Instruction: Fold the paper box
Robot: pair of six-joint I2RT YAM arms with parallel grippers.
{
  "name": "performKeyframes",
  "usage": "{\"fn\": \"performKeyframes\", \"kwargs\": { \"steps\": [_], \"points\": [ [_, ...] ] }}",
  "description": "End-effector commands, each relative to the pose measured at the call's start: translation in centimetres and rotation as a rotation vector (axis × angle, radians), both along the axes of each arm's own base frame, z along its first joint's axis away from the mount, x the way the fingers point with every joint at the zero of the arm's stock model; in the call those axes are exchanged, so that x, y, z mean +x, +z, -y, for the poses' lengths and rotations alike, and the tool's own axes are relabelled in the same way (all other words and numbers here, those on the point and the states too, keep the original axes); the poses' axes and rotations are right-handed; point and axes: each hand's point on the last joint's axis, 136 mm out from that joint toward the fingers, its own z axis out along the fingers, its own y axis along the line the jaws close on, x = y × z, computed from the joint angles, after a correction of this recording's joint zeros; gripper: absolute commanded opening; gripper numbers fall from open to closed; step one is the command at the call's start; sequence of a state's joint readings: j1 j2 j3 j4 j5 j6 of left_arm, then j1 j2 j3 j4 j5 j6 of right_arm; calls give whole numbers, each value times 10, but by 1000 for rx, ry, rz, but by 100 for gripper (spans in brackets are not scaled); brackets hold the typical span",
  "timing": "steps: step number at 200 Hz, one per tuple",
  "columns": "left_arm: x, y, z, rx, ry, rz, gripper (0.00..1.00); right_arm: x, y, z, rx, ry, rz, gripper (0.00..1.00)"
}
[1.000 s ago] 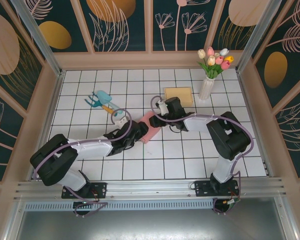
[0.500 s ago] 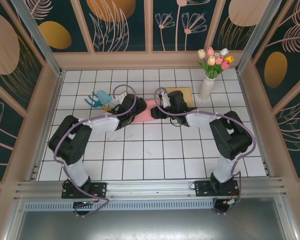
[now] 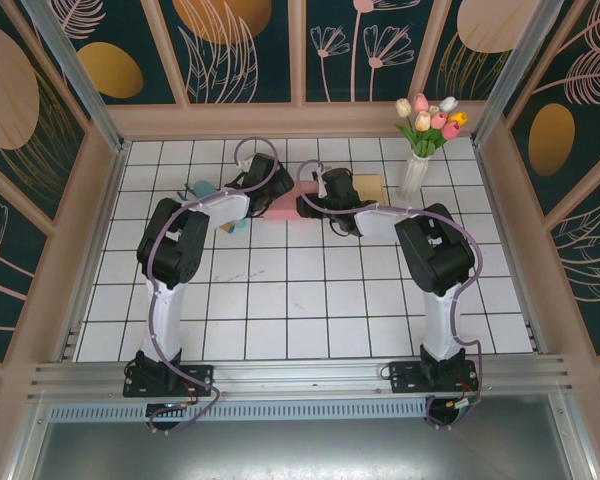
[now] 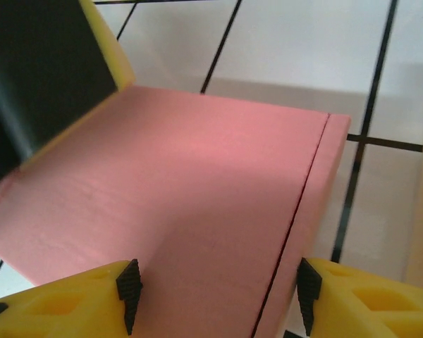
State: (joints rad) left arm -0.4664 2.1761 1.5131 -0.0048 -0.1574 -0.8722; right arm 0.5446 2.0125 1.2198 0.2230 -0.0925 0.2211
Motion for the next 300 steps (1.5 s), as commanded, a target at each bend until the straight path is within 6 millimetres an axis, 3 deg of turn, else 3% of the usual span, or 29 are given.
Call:
{"fn": "performKeyframes", "kwargs": {
  "steps": [1,33,65,103,126,150,157,160,175,189,203,224,244,268,280,300],
  "points": [
    [4,-4,3,58,-24,-20,84,18,25,-5,32,-51,85,65],
    [2,-5,-12,94,27,-42,89,19,31,3,-14,-74,95,68],
    [0,-1,-36,133,85,-65,91,11,52,12,-26,-77,128,68],
    [-20,43,-57,154,95,24,94,-13,80,38,-52,-109,186,69],
    [-43,73,-78,214,83,135,99,-37,92,64,-97,-133,242,75],
    [-78,117,-121,343,153,300,99,-62,115,101,-148,-199,362,98],
    [-91,123,-134,392,163,343,98,-69,122,112,-161,-222,401,99],
    [-96,127,-139,413,173,363,98,-67,124,127,-176,-259,415,99],
    [-125,132,-175,545,263,423,98,-75,132,162,-273,-351,511,99],
    [-151,130,-207,633,393,482,99,-79,129,191,-332,-426,566,99],
    [-161,126,-215,679,383,531,99,-82,116,207,-334,-404,584,99],
    [-161,121,-214,666,360,501,99,-89,94,240,-345,-459,571,99],
    [-169,123,-225,650,405,516,99,-91,81,272,-244,-542,519,99],
    [-167,126,-209,595,270,581,99,-98,72,299,-128,-599,525,99],
    [-170,129,-203,587,227,614,99,-102,68,308,-90,-630,542,99],
    [-183,133,-211,589,256,659,99,-100,72,312,-85,-637,568,99]
  ]
}}
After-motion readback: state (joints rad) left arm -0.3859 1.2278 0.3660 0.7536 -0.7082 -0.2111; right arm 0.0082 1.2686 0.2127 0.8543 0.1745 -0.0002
